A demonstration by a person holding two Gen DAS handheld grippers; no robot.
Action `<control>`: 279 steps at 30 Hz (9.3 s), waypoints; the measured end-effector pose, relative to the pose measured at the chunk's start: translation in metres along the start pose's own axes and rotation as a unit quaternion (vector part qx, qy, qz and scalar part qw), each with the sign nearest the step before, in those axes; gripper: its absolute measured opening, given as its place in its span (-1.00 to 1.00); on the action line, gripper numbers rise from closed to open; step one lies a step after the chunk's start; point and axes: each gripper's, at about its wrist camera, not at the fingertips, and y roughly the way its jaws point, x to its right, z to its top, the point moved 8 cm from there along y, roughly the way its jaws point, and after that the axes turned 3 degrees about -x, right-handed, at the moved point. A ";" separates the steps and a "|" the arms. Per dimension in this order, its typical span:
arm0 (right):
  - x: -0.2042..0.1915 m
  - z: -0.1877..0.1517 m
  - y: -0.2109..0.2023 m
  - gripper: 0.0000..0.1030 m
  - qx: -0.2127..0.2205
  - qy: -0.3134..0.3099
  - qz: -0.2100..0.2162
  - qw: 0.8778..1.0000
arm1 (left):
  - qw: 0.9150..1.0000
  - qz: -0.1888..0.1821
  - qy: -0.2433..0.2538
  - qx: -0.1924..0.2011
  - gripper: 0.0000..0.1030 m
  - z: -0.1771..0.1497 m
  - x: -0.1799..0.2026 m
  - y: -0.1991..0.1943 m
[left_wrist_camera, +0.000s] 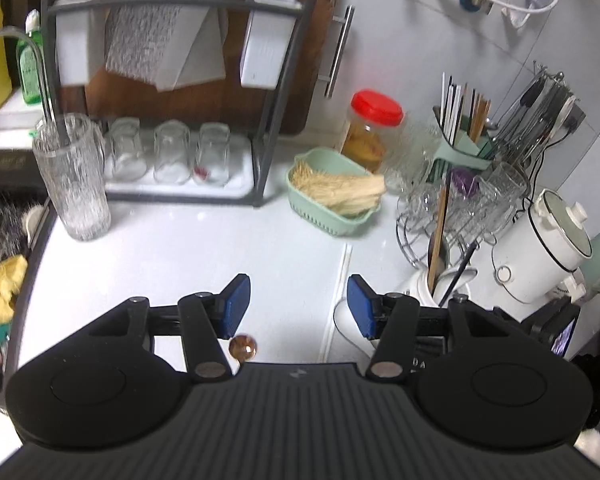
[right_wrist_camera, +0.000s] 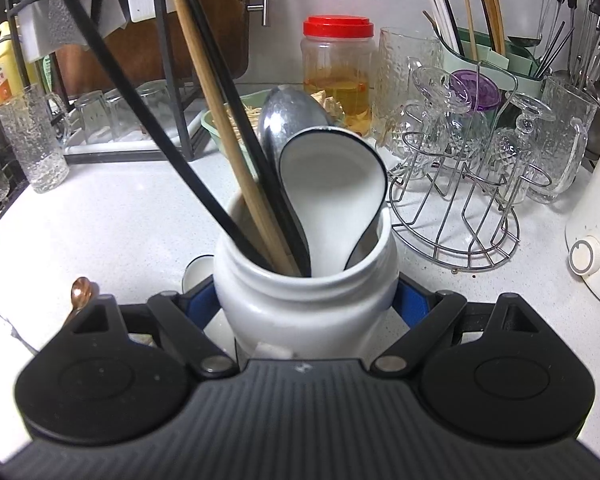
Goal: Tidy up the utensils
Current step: 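Move the left gripper down to the copper-coloured spoon on the counter, then close the left gripper around the copper spoon, then lift the copper spoon with the left gripper and carry it over the mug, then lower the copper spoon into the mug and open the left gripper, then withdraw the left gripper and move it down to the small metal fork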
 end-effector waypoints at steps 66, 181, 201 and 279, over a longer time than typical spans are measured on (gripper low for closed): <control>0.000 -0.001 -0.001 0.82 -0.025 0.003 -0.005 1.000 | 0.987 0.036 0.020 -0.154 -0.90 -0.061 -0.052 0.166; -0.005 0.005 -0.005 0.77 0.010 0.011 -0.025 1.000 | 0.973 -0.141 0.182 -0.016 -0.36 0.050 0.156 0.050; -0.006 0.004 -0.006 0.77 0.013 -0.002 -0.010 1.000 | 0.954 -0.141 0.223 -0.144 -0.36 0.017 0.186 0.102; -0.008 0.001 -0.006 0.77 0.001 -0.005 -0.032 0.999 | 0.985 0.020 -0.150 -0.088 -0.36 -0.120 -0.148 0.087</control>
